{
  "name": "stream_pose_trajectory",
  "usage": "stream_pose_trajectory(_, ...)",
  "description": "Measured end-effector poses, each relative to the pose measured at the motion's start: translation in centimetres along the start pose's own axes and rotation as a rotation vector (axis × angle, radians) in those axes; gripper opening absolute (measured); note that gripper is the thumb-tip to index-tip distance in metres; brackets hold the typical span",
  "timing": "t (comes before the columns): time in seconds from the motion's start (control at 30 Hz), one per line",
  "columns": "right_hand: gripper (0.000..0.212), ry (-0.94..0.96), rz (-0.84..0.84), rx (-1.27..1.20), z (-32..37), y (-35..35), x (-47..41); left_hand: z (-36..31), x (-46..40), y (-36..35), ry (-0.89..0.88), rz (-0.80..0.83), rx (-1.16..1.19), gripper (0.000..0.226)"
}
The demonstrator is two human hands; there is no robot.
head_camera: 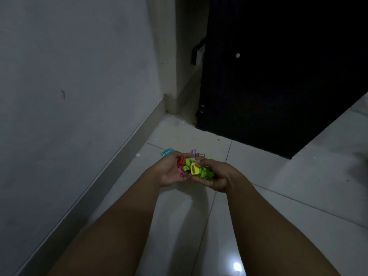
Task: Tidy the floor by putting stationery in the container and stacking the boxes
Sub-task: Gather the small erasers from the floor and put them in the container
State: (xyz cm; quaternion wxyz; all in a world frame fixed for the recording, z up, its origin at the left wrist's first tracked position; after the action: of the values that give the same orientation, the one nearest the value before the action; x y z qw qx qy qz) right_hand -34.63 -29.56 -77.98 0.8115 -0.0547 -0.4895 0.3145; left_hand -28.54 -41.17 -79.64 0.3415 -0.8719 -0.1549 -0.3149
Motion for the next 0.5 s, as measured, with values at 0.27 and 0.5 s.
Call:
stream_pose_trajectory(0.27,0.035,-0.02,-0.053,-0.065,-1.7,-0.9,-0.1,2.1,1.3,-1.1,0.063,-0.085,0.004,0.035)
stream_pose_trajectory(0.5,0.034,-0.1,-0.202,-0.026,-3.9,-0.6,-0.4,4.6,1.0,-0.7,0.079,-0.204,0.077,0.026)
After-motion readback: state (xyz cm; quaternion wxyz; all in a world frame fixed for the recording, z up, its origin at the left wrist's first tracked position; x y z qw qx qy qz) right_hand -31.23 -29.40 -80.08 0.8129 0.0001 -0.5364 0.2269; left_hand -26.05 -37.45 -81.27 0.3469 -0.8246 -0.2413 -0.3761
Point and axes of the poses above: each hand's wrist, its own x-axis away from the middle knuckle, its own y-axis out of the back of the hand, z = x × y, the point moved 5 cm from there along -x, towards the middle knuckle, and after that the axes turned 1 degree about z, right-handed, at the moved point
